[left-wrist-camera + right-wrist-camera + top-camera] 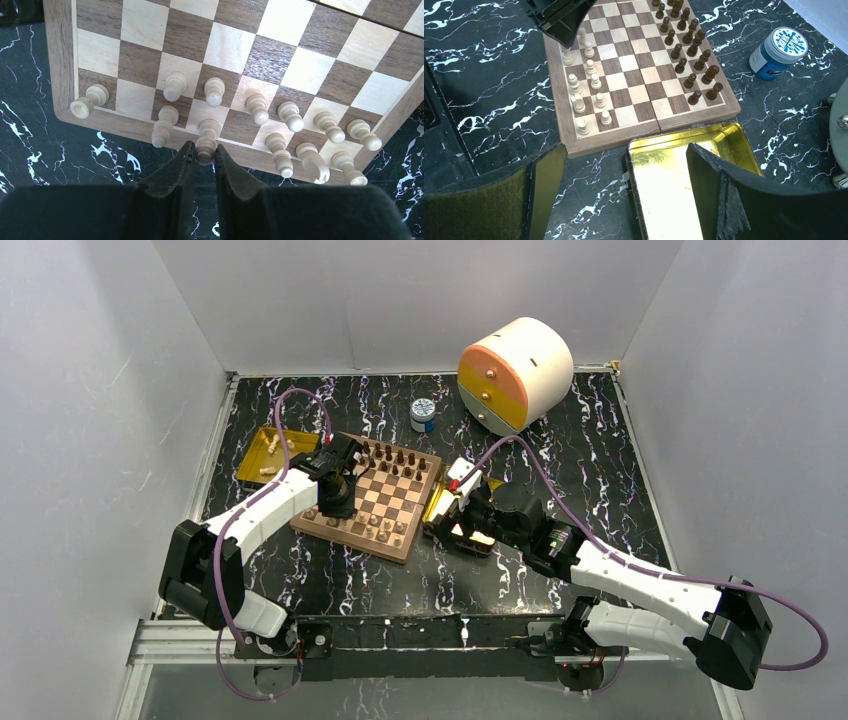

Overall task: Set up the chess pieces on the board
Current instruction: Place the chess piece on the chessboard.

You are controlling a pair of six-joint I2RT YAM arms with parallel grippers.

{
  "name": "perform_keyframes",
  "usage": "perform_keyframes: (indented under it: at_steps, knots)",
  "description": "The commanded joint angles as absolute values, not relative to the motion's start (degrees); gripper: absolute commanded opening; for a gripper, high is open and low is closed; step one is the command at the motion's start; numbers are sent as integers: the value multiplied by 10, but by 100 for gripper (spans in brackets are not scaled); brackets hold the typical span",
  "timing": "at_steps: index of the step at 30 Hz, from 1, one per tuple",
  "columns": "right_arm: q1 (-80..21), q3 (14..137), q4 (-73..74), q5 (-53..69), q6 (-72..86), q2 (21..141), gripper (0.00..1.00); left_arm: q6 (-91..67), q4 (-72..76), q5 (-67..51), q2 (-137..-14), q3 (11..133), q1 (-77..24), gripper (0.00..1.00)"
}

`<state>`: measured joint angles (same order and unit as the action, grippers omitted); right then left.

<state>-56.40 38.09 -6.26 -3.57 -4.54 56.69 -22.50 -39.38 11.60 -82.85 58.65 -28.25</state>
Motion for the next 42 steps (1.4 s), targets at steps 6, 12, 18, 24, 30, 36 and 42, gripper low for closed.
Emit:
perform_keyframes:
  at_steps: [6, 12, 18, 24, 30, 36, 42]
  knots:
    - [-567, 396, -85, -45, -49, 558, 99, -221, -391, 135, -830, 583, -287, 3]
    - [-567, 394, -85, -45, -46, 555, 99, -220, -392, 139, -831, 580, -288, 4]
    - [-567, 393, -84, -46, -46, 554, 99, -220, -391, 137, -831, 581, -289, 8]
    - [-567, 396, -84, -45, -48, 556, 99, -217, -394, 141, -836, 584, -291, 9]
    - [-567, 396, -84, -46, -49, 558, 99, -216, -396, 143, -840, 586, -292, 9]
    - [-567, 396, -85, -47, -51, 560, 99, -213, -396, 138, -838, 587, -293, 12]
    - [-567, 394, -87, -44, -50, 566, 99, -212, -398, 137, -832, 590, -294, 18]
